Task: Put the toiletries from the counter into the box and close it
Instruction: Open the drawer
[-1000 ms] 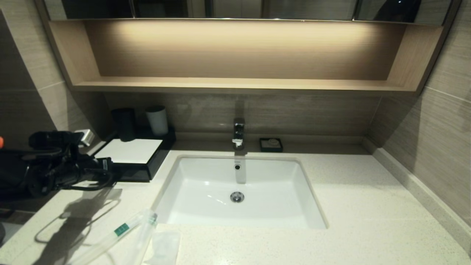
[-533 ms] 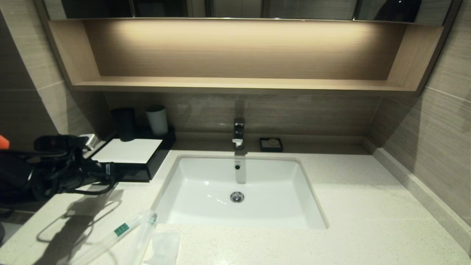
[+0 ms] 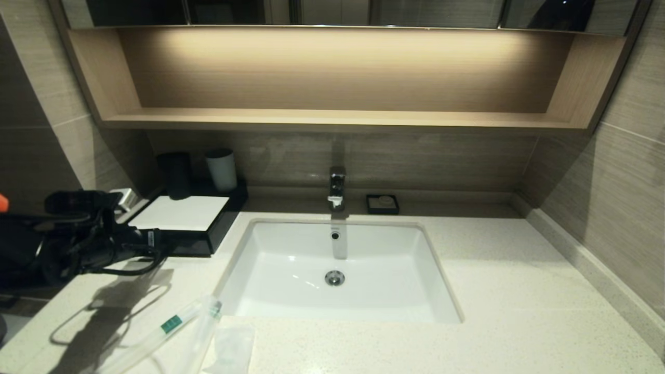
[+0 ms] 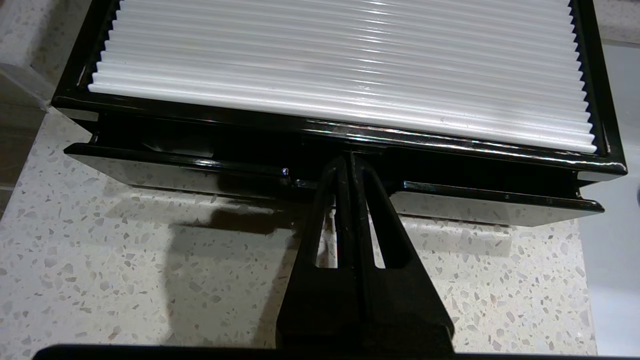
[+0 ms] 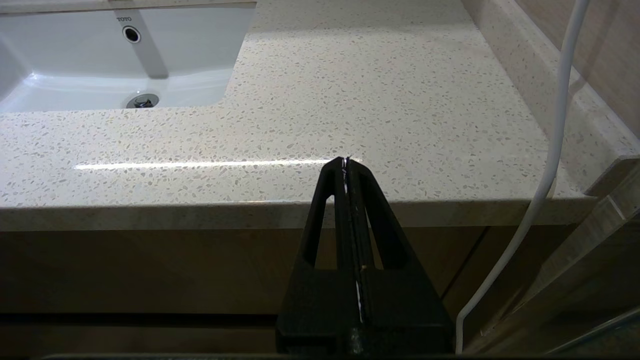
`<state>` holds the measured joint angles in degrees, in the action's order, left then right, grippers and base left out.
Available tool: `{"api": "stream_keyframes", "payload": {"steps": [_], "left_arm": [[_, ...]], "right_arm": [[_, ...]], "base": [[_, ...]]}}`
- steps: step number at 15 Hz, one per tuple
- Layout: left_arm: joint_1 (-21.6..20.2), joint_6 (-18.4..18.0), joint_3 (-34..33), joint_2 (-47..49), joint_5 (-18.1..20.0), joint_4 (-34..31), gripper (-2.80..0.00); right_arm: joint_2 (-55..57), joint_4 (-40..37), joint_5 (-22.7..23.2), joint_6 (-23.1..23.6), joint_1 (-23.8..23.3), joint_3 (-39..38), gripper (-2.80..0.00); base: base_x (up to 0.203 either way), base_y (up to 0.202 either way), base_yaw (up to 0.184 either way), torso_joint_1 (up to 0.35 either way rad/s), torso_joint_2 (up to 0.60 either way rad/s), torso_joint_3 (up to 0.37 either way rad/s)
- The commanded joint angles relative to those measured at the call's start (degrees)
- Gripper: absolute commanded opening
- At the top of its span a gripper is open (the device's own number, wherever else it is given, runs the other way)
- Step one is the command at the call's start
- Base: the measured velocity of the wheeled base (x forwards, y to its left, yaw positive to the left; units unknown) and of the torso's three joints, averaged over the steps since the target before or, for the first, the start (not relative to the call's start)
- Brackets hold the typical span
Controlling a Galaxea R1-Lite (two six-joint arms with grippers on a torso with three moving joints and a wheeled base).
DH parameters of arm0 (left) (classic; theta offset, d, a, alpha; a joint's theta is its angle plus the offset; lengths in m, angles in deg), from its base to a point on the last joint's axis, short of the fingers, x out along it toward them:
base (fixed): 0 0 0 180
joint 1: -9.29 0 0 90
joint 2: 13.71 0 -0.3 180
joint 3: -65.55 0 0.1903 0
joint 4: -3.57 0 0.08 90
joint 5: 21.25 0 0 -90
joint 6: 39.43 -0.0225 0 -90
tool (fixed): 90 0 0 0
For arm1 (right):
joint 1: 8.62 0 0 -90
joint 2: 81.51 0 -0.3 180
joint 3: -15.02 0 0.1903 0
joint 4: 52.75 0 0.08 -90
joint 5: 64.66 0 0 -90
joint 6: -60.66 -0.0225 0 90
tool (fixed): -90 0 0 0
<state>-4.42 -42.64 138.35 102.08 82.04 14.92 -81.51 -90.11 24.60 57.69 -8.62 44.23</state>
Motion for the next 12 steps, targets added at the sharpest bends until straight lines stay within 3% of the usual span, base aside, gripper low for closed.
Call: {"api": "stream_keyframes", "payload": {"steps": [1,12], "left_arm": [[0.0,0.1,0.3,0.5,0.3,0.2,-2.8],[-0.8,0.0,3.0,4.8,0.5,0.3,-2.8]], "right_arm": [[0.1,-0.1,0.0,0.0,0.0,0.0,-2.8],[0.1,-0.1,0.0,0.0,0.0,0.0,-2.8]], "base": [[0.0,0.0,0.0,0.0,0.0,0.0],[0.0,0.0,0.0,0.0,0.0,0.0]]}}
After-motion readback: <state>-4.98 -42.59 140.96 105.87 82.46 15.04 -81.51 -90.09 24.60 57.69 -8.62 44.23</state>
